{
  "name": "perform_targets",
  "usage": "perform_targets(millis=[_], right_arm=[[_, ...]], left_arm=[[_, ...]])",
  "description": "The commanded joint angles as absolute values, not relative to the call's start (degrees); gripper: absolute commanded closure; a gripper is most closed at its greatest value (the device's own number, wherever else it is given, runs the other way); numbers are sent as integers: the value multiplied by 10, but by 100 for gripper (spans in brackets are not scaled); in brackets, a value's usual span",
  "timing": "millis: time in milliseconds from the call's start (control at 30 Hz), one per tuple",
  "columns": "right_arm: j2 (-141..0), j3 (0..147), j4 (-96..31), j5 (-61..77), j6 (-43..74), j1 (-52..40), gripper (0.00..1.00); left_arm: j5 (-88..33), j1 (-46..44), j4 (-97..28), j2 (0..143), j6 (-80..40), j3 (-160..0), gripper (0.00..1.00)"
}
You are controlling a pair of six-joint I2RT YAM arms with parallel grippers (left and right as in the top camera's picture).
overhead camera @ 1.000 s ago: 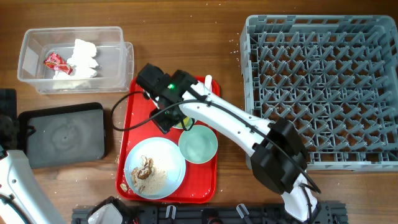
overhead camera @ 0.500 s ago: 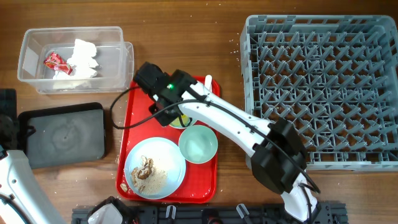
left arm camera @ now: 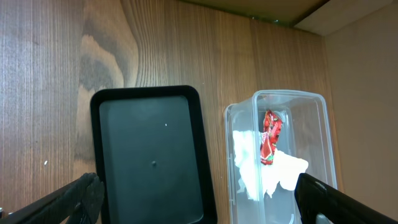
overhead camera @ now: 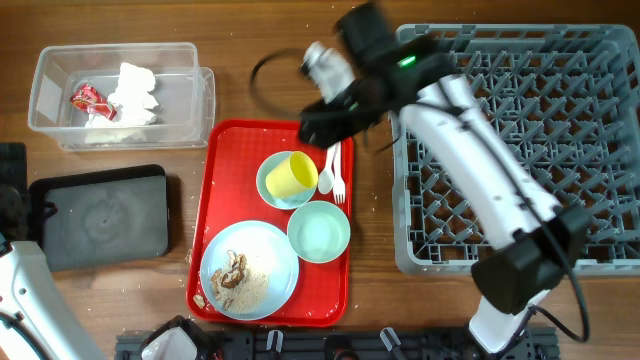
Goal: Sort waste into correct bins and load items into the dishwasher rack
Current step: 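Lift the yellow cup with the right gripper and place it in the rack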
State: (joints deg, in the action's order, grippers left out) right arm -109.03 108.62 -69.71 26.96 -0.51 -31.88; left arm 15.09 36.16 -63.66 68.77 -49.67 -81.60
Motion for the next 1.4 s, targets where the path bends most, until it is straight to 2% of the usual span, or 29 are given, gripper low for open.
perform_targets(millis=[0,167,267,400,467,500,533,567,600,700,767,833,967,1067,1167,1267,1367], right_arm=[[-1119,1003,-622,257,39,-379,40],[-1168,974,-580,212,62,-428,41],[-1210,974,-563,126,91,-436,44],[-1213,974,-552,124,91,-435,45],[-1213,974,-550,124,92,-436,49],[-1213,974,-547,124,92,-436,52],[-1213,975,-543,124,97,-436,80],[-1212,976,-542,124,109,-436,92],[-1209,985,-546,124,114,-436,96],[-1192,1049,-602,124,114,-431,96],[-1159,1129,-669,122,73,-401,96],[-1114,1204,-708,143,16,-319,96],[-1107,1221,-739,454,-119,-50,96],[-1166,1213,-801,649,-236,96,96],[-1252,1187,-795,762,-272,162,96],[-1321,1187,-783,780,-258,166,96],[-1386,1187,-691,763,-149,172,96]], left_arm=[[152,363,-636,686,-502,-816,0],[152,363,-636,686,-502,-816,0],[152,363,-636,686,-502,-816,0],[152,363,-636,686,-502,-816,0],[152,363,-636,686,-502,-816,0],[152,363,-636,686,-502,-816,0],[152,363,-636,686,-502,-816,0],[152,363,-636,686,-502,-816,0],[152,363,-636,686,-502,-816,0],[152,363,-636,686,-502,-816,0],[152,363,-636,686,-502,-816,0],[152,363,-636,686,-502,-816,0],[152,363,-636,686,-502,-816,0],[152,363,-636,686,-502,-816,0],[152,363,-636,686,-502,-816,0],[152,363,-636,686,-502,-816,0],[152,363,-636,686,-502,-816,0]])
